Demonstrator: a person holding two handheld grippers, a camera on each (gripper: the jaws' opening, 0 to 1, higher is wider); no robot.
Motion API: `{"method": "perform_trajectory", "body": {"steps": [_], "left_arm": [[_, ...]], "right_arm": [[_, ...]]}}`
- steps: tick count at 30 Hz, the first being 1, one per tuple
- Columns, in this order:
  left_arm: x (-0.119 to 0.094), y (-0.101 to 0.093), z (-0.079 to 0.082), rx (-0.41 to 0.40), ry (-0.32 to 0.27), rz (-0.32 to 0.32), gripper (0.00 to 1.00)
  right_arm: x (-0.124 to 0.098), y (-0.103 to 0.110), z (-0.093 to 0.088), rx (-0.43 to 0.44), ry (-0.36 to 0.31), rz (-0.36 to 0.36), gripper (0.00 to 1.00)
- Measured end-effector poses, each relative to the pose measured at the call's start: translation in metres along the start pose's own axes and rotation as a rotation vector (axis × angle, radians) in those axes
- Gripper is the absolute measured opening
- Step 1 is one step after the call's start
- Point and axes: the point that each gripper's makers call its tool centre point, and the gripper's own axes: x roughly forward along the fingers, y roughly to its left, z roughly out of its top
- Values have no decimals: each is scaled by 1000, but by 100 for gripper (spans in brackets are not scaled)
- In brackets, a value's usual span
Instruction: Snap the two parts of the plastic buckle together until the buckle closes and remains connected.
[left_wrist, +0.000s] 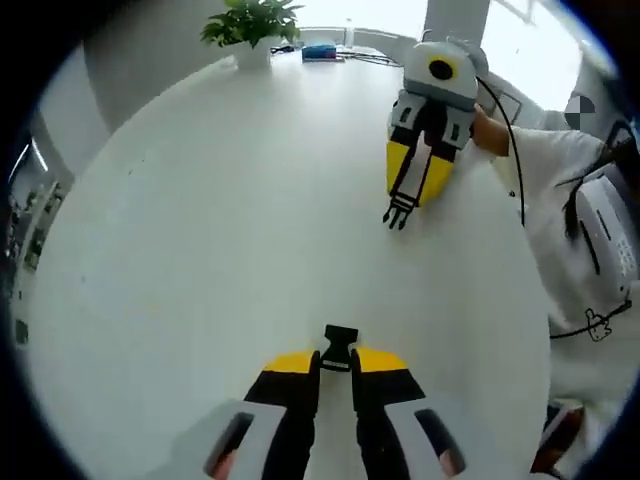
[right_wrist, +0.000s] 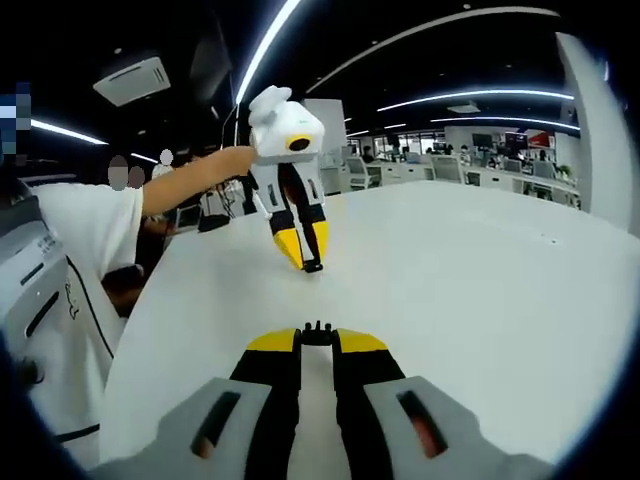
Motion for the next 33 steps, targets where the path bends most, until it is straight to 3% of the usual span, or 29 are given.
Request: {"method": "perform_trajectory", "body": {"steps": [6, 10, 18, 33], "left_arm": [[3, -16, -3, -12, 45, 19, 11], [8, -21, -2, -35, 72, 30, 11], [11, -29, 8, -113, 56, 16, 11], [25, -51, 19, -96, 66, -21, 11]], "right_arm": [[5, -2, 6, -34, 3, 43, 12], [9, -2, 13, -34, -28, 111, 12], [15, 3, 13, -59, -44, 215, 12], [21, 6, 3, -134, -5, 259, 12]]}}
